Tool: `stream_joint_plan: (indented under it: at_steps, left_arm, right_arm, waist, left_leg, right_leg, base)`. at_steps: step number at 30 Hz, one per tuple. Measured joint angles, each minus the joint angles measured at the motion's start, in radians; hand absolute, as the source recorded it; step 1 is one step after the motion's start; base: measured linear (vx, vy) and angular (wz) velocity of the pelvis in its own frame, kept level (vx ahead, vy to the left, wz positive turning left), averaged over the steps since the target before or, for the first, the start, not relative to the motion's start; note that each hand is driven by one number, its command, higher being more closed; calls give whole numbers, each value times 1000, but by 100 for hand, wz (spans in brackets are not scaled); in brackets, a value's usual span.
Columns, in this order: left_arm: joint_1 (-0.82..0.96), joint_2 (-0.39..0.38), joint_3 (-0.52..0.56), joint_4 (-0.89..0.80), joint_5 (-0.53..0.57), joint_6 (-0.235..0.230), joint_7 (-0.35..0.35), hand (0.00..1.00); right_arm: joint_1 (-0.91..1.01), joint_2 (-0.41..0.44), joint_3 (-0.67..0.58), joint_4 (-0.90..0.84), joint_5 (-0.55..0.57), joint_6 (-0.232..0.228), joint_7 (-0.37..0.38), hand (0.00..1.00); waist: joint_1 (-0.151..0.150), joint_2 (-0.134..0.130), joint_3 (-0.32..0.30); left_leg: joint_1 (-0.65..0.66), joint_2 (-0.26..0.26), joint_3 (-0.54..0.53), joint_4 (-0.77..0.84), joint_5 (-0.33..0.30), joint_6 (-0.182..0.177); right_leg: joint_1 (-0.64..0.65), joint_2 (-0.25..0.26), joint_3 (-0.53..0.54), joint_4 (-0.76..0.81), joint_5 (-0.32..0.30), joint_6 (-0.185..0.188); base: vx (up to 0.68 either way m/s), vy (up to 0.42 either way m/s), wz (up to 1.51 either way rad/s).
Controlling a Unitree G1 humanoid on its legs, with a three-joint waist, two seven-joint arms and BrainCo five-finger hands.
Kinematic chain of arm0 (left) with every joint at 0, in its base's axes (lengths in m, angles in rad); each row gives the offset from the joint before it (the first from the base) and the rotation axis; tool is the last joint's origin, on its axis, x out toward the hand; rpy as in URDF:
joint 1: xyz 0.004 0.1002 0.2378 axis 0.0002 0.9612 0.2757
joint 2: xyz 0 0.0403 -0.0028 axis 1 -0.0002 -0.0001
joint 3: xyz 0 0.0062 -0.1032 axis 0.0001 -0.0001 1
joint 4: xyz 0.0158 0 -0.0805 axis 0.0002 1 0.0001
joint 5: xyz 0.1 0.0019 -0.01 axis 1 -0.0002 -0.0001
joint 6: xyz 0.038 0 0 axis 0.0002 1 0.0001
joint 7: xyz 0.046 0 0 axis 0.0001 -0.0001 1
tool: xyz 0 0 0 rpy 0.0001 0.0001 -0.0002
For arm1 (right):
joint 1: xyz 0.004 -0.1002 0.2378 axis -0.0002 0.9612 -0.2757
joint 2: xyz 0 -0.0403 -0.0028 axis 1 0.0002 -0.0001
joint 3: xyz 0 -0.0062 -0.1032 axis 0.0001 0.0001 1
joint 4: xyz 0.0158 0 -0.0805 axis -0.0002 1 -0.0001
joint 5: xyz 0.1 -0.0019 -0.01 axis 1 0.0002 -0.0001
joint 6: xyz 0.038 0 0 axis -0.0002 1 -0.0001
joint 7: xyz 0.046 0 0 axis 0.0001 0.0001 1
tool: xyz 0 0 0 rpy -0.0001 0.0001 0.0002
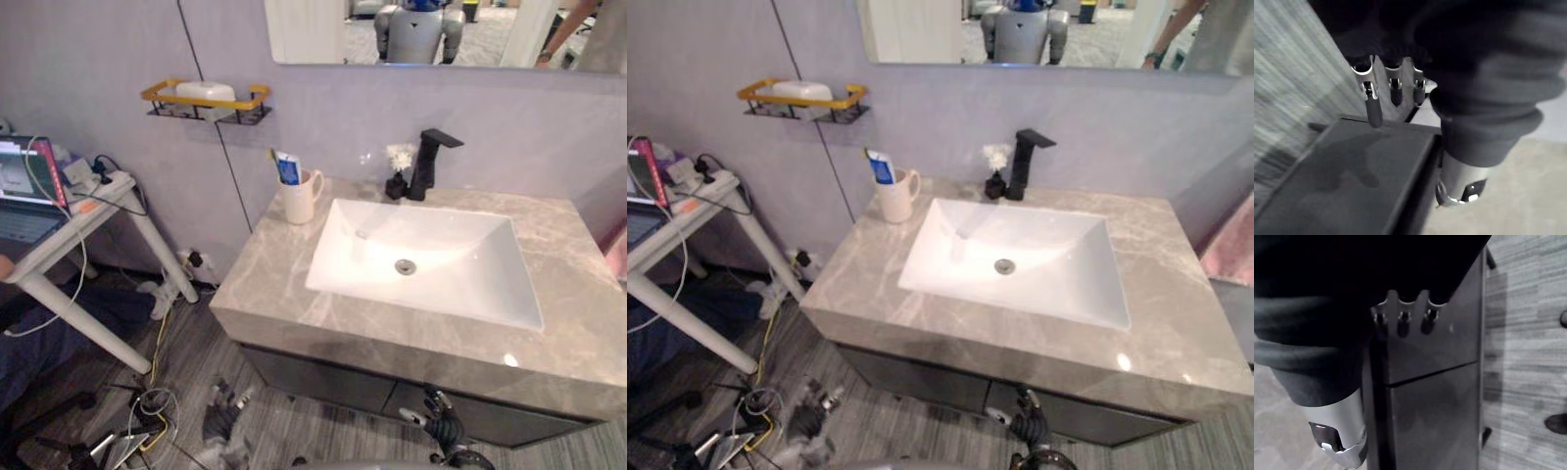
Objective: Organize washtable
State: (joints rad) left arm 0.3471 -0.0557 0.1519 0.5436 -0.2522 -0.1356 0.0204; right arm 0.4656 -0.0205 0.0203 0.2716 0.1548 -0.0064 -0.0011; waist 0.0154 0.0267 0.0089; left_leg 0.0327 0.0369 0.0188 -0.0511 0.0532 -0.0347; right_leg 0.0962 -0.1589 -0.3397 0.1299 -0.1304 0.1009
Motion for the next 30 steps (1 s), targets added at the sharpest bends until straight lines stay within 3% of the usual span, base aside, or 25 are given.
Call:
stream_joint_plan:
  at_steps: [5,11,28,30]
  left_arm:
    - [-50,13,-71,176,97,16,0,0]
    - [-109,47,-114,273,136,19,0,0]
    - [-152,135,-193,336,155,23,1,0]
    - [-159,142,-203,340,167,22,-2,0]
  right_arm:
    - [-47,17,7,84,0,-69,5,0]
    - [-104,15,-7,176,1,-105,7,0]
    - [-220,-13,-12,340,-60,-116,3,0]
    - [-254,-52,6,329,-88,-96,25,0]
  waist:
    - [0,-2,-8]
    - [1,-4,-9]
    - [-1,-55,24]
    - [1,-58,29]
  left_leg:
    - [1,17,27,-19,5,-8]
    - [27,33,53,-42,11,-16]
    - [32,29,61,-42,12,-18]
    - [29,27,61,-42,12,-18]
  right_leg:
    - [-37,18,46,4,-4,-9]
    - [-51,37,92,3,-1,-13]
    - [-45,51,118,-32,20,-22]
    - [-47,50,121,-38,24,-18]
  base:
    - [-40,-11,-20]
    - [15,-23,-20]
    - [23,-4,-5]
    - [-8,12,-4]
